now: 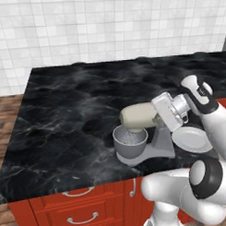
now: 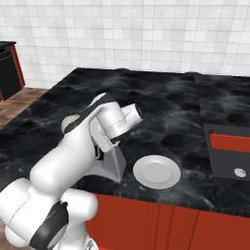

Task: Add butter and sugar cubes to the stand mixer bowl and then turn on the stand mixer to begin making frosting.

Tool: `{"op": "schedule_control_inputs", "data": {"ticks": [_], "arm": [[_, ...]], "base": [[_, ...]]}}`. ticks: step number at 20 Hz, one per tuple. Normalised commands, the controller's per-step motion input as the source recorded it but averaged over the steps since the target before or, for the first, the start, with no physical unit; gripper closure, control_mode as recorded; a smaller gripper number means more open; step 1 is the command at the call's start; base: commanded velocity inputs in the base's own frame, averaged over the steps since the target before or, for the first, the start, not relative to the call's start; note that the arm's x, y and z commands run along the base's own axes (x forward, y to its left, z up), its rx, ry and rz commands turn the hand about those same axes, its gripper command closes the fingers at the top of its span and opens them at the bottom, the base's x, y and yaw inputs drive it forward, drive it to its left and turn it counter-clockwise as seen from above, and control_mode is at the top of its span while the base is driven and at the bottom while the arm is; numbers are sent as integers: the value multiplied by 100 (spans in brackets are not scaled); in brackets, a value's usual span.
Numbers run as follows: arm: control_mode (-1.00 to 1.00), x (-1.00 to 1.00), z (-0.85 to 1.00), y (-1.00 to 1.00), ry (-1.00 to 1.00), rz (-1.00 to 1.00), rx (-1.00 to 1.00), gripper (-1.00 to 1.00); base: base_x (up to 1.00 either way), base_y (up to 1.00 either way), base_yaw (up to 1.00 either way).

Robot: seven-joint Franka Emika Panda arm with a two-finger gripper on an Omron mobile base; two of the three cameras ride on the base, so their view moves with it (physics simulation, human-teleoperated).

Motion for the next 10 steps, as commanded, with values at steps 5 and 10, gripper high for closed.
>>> {"op": "schedule_control_inputs", "data": {"ticks": [5, 10], "arm": [[-100, 0, -100, 35, 3, 1, 47, 100], [-100, -5, -100, 23, 1, 1, 43, 100]], "base": [[0, 0, 0], [0, 0, 0]]}}
